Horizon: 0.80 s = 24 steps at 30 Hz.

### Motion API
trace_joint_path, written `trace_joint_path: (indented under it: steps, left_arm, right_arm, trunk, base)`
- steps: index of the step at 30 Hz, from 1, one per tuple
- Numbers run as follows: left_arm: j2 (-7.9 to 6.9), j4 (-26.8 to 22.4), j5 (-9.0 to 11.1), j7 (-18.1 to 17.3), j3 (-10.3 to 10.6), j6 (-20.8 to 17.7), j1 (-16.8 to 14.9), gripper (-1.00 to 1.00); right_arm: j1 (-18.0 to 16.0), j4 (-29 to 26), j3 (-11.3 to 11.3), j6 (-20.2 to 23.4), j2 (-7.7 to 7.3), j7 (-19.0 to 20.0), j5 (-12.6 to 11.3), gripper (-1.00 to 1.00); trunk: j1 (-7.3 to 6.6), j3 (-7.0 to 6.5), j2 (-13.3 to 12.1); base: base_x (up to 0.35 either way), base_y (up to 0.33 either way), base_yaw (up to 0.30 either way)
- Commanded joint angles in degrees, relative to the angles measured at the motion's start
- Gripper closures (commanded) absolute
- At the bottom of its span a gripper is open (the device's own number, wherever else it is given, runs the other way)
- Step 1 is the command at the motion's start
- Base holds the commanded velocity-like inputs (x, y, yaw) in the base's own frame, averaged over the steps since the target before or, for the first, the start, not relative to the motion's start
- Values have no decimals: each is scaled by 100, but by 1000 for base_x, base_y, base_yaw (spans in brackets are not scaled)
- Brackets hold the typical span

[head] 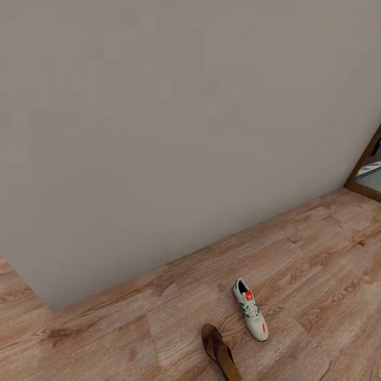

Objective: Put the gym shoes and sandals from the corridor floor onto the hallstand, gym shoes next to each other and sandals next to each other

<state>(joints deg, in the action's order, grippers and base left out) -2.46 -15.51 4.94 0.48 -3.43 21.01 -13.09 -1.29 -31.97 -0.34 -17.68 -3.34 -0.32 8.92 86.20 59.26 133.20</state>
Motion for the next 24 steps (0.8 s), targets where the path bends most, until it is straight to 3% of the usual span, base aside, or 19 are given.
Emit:
trace_joint_path:
  steps: [1,16,24]
  left_arm:
    - [-1,4,51,-4,10,17,-2,-100]
    - [-1,4,51,-4,13,17,-1,-100]
    - [-1,4,51,-4,17,17,-3,-100]
  right_arm:
    - [-1,4,-5,-15,0,-3,40,-100]
    - [-2,7,-5,-16,0,0,40,-100]
    - [-2,7,-3,-16,0,-1,40,-100]
  trunk:
    - [-1,4,2]
    - [-1,4,2]
    - [-1,4,2]
  base:
    - [-12,-40,0]
    - [-2,-5,0]
    - [-71,-148,0]
